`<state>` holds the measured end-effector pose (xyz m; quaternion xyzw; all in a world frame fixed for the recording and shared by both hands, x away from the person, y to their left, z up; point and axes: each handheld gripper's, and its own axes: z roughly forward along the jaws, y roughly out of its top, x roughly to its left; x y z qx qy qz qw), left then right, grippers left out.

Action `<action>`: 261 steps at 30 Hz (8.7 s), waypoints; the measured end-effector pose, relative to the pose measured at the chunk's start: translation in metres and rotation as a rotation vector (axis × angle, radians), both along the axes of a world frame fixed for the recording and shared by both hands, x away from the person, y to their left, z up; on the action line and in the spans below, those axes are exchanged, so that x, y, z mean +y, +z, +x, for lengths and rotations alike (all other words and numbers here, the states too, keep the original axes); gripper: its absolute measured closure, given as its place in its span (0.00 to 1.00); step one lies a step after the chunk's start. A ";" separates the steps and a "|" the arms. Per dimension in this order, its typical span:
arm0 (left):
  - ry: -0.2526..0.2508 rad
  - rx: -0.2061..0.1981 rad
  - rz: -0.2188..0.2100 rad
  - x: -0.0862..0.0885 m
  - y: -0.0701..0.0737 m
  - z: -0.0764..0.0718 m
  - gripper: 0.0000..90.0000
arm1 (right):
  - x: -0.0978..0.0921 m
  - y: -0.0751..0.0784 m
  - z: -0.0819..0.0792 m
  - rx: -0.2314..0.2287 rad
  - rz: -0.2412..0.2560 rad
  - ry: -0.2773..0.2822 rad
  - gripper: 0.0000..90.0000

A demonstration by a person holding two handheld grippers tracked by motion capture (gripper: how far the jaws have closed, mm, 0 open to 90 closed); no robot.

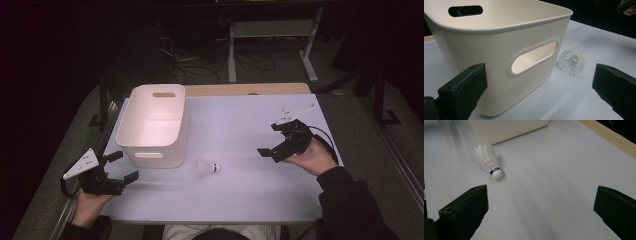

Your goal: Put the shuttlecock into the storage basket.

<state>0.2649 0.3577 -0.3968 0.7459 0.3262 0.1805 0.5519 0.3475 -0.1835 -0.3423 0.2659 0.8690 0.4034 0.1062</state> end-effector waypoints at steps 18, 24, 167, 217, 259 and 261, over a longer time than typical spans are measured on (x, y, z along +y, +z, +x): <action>-0.002 -0.001 0.001 0.000 0.000 0.000 0.00 | 0.024 0.000 0.011 0.016 -0.057 0.060 0.00; -0.002 -0.001 0.001 0.000 0.000 0.000 0.00 | 0.029 0.001 0.016 0.022 -0.072 0.075 0.00; -0.012 0.000 -0.005 0.000 0.000 -0.001 0.00 | 0.154 -0.085 0.036 0.150 -0.254 0.482 0.20; -0.013 -0.001 -0.006 0.000 0.000 -0.001 0.00 | 0.147 -0.071 0.036 0.120 -0.260 0.532 0.71; -0.013 0.001 -0.005 0.000 0.000 -0.001 0.00 | 0.118 -0.016 0.035 0.080 -0.201 0.470 0.71; -0.012 0.000 -0.006 0.000 0.000 -0.001 0.00 | 0.119 -0.012 0.036 0.074 -0.197 0.472 0.71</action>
